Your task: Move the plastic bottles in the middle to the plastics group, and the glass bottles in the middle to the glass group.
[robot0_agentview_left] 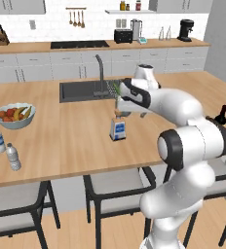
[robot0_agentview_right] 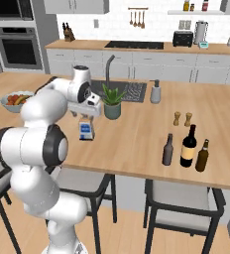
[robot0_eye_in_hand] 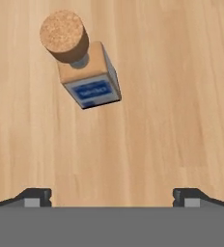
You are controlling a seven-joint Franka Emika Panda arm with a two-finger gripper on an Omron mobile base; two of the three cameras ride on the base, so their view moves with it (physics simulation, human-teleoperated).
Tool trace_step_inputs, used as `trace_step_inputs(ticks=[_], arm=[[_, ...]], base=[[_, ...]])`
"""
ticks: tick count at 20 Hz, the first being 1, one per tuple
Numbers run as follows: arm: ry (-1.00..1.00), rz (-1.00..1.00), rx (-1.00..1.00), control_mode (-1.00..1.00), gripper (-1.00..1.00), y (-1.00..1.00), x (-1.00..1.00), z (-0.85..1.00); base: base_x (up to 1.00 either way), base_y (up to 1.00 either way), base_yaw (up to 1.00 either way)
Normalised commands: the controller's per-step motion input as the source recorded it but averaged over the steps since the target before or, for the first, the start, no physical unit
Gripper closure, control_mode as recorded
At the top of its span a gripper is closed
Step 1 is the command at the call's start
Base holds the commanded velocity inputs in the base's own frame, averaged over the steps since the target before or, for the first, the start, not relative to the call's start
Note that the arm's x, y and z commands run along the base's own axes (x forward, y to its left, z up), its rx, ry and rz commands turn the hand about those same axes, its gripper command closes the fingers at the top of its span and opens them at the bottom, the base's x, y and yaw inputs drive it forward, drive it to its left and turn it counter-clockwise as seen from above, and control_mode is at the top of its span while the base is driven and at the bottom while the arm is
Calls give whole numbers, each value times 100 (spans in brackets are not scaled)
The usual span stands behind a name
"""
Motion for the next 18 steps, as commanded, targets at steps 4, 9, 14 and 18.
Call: trace_step_inputs(ticks=[4, 9, 14, 18], arm=[[0, 0, 0, -100, -100, 31, 72, 1], [0, 1, 0, -100, -100, 14, 69, -5], [0, 3, -5, -100, -100, 12, 55, -14], [0, 2, -6, -100, -100, 13, 47, -21]], base=[[0, 0, 0], [0, 0, 0], [0, 0, 0], [0, 0, 0]])
